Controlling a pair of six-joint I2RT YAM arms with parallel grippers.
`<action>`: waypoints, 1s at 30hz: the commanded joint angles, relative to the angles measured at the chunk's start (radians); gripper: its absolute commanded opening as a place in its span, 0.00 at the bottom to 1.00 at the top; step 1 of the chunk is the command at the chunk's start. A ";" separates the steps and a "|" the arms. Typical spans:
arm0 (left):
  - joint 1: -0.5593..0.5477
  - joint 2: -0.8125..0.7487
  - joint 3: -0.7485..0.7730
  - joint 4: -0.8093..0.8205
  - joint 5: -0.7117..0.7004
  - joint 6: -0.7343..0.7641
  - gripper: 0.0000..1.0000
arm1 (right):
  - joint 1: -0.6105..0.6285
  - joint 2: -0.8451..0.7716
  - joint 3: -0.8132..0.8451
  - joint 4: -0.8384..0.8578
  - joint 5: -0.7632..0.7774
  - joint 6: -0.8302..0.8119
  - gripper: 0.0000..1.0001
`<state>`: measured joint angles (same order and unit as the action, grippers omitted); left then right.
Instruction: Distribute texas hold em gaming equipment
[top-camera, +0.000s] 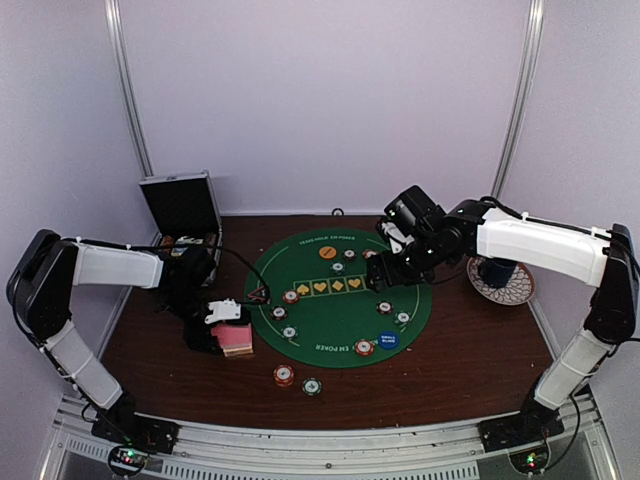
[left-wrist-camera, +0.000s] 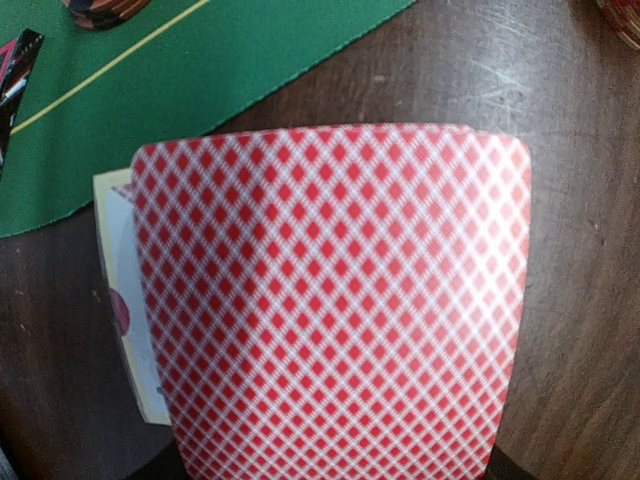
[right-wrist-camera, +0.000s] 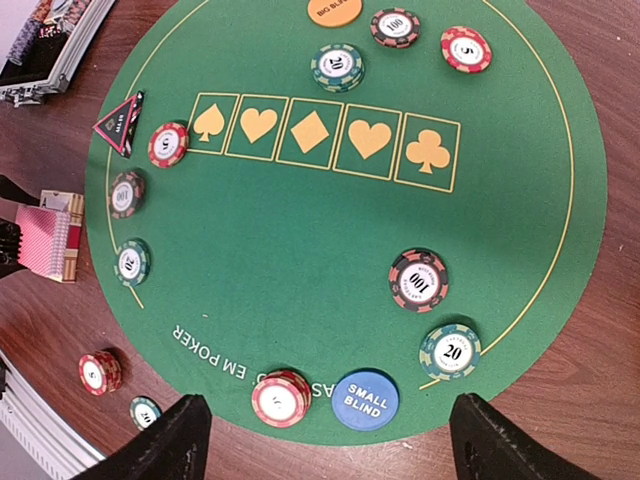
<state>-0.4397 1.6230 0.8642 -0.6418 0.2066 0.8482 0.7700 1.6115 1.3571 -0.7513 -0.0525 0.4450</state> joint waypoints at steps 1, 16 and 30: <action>-0.004 -0.003 -0.013 0.046 -0.003 0.015 0.64 | 0.012 -0.012 0.029 0.012 -0.016 0.009 0.85; -0.004 -0.058 -0.048 0.089 -0.003 0.003 0.20 | 0.022 0.016 0.021 0.081 -0.121 0.072 0.83; -0.004 -0.119 0.166 -0.170 0.107 -0.088 0.00 | 0.032 0.081 0.021 0.255 -0.341 0.200 0.84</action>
<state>-0.4397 1.5490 0.9329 -0.7189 0.2401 0.8066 0.7910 1.6592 1.3571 -0.5819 -0.2947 0.5884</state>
